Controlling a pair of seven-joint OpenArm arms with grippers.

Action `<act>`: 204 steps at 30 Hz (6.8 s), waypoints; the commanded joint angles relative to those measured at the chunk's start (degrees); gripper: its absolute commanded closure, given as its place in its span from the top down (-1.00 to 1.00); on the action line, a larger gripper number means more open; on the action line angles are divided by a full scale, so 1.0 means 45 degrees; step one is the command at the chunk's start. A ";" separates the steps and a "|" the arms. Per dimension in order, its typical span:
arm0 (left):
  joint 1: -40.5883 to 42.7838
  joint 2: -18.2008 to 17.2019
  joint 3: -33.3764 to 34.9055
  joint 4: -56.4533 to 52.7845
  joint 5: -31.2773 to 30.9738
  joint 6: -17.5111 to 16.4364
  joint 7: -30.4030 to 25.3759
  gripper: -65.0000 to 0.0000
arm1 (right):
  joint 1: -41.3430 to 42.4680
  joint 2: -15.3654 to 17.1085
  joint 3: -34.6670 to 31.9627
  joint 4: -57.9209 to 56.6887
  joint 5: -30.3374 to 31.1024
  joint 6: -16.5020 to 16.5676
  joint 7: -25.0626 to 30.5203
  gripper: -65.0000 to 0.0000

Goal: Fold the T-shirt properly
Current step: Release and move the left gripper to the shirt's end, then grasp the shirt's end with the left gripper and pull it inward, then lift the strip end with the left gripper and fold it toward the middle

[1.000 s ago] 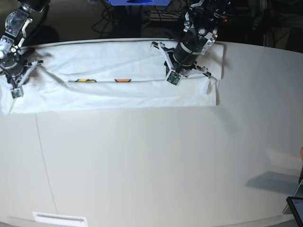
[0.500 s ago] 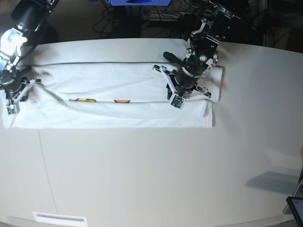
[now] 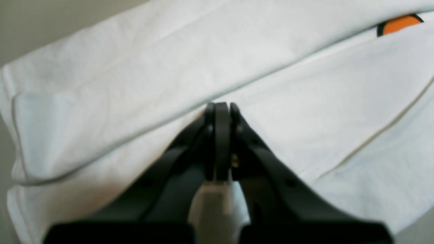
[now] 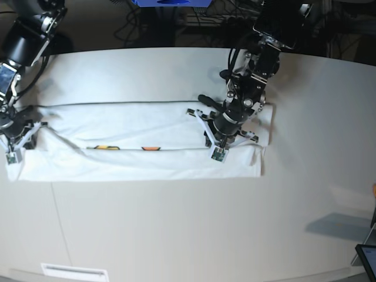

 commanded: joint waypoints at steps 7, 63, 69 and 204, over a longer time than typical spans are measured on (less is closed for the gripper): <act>-0.0689 0.0496 0.0078 -0.0561 0.0025 -0.0015 0.0299 -1.00 | 0.0564 0.0598 -0.0066 -0.0845 -0.0717 -0.0036 -0.0486 -0.99; 0.0483 -0.2669 -0.9670 -0.2124 -1.3201 -0.2985 0.4070 0.23 | -0.0999 0.0071 0.0051 0.5426 -0.0658 -0.0036 -0.0799 0.14; -0.0083 -0.1829 -0.9612 -0.2828 -1.1541 -0.3004 0.4715 0.23 | -0.1175 0.0051 0.0071 0.5426 -0.0678 -0.0036 -0.0799 0.14; -0.5436 0.4635 0.1113 -0.4879 -0.9216 -0.2457 0.0690 -0.39 | -0.1214 0.0032 -0.0066 0.5308 -0.0678 -0.0036 -0.0818 0.14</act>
